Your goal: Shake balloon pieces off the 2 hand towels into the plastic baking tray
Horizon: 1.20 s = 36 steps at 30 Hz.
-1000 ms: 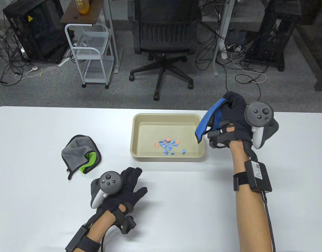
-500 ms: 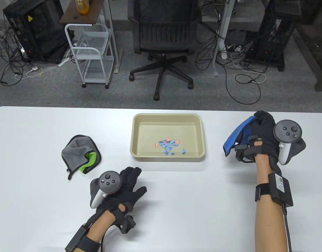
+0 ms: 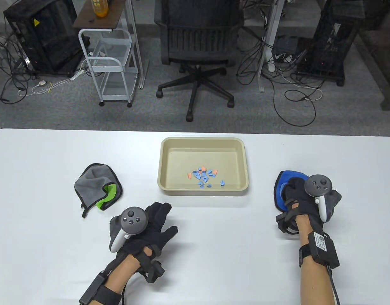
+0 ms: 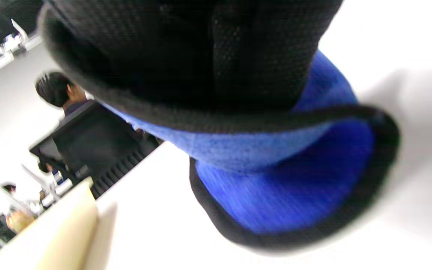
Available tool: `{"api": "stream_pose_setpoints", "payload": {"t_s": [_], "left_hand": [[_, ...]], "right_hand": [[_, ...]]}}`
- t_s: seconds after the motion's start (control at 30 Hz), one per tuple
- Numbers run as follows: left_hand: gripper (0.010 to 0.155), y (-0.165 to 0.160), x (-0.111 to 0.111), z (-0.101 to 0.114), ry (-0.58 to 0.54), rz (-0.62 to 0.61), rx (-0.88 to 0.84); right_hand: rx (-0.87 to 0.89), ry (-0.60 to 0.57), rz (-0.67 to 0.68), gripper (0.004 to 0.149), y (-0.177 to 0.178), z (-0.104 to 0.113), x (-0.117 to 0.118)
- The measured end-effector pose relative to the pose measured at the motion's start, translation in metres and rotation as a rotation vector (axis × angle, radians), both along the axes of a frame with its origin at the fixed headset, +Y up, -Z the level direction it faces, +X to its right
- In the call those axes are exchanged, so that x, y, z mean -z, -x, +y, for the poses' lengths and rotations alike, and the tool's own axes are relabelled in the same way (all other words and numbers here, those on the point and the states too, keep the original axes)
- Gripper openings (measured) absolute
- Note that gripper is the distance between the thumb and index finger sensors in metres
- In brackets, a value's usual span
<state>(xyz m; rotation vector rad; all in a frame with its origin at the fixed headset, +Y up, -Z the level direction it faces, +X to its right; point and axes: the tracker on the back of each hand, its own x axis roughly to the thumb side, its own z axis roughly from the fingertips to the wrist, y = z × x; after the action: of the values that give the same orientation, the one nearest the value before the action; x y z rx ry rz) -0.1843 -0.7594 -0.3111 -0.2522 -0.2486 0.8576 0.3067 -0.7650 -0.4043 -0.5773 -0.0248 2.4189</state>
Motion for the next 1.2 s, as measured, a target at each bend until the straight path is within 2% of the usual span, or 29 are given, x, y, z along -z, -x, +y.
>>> {"api": "stream_pose_setpoints", "payload": {"t_s": [0.1, 0.2, 0.33, 0.5, 0.73, 0.9, 1.0, 1.1, 1.2], "left_hand": [[0.082, 0.000, 0.000, 0.000, 0.001, 0.002, -0.001], [0.082, 0.000, 0.000, 0.000, 0.001, 0.002, 0.001], [0.082, 0.000, 0.000, 0.000, 0.000, 0.002, 0.001], [0.082, 0.000, 0.000, 0.001, 0.000, 0.004, -0.002], [0.082, -0.001, 0.001, 0.002, -0.008, -0.001, -0.001], [0.082, -0.001, 0.001, 0.001, -0.014, -0.015, -0.001], [0.083, -0.003, 0.000, 0.001, -0.019, -0.036, 0.008], [0.083, -0.004, 0.000, 0.001, -0.025, -0.055, 0.004], [0.083, -0.006, 0.000, 0.000, -0.029, -0.076, 0.001]], "right_hand": [[-0.039, 0.072, 0.023, 0.040, 0.005, -0.012, 0.001], [-0.051, 0.069, 0.027, 0.040, 0.009, -0.015, 0.001], [0.001, 0.091, 0.081, 0.053, 0.011, -0.011, -0.001], [0.121, 0.063, 0.150, 0.060, 0.010, 0.002, -0.009], [0.228, -0.094, 0.172, 0.066, 0.018, 0.039, -0.024], [0.252, -0.258, 0.314, 0.065, 0.062, 0.073, -0.041], [0.114, -0.341, 0.436, 0.066, 0.103, 0.088, -0.060], [-0.016, -0.355, 0.555, 0.070, 0.138, 0.087, -0.078], [-0.072, -0.351, 0.658, 0.078, 0.171, 0.072, -0.096]]}}
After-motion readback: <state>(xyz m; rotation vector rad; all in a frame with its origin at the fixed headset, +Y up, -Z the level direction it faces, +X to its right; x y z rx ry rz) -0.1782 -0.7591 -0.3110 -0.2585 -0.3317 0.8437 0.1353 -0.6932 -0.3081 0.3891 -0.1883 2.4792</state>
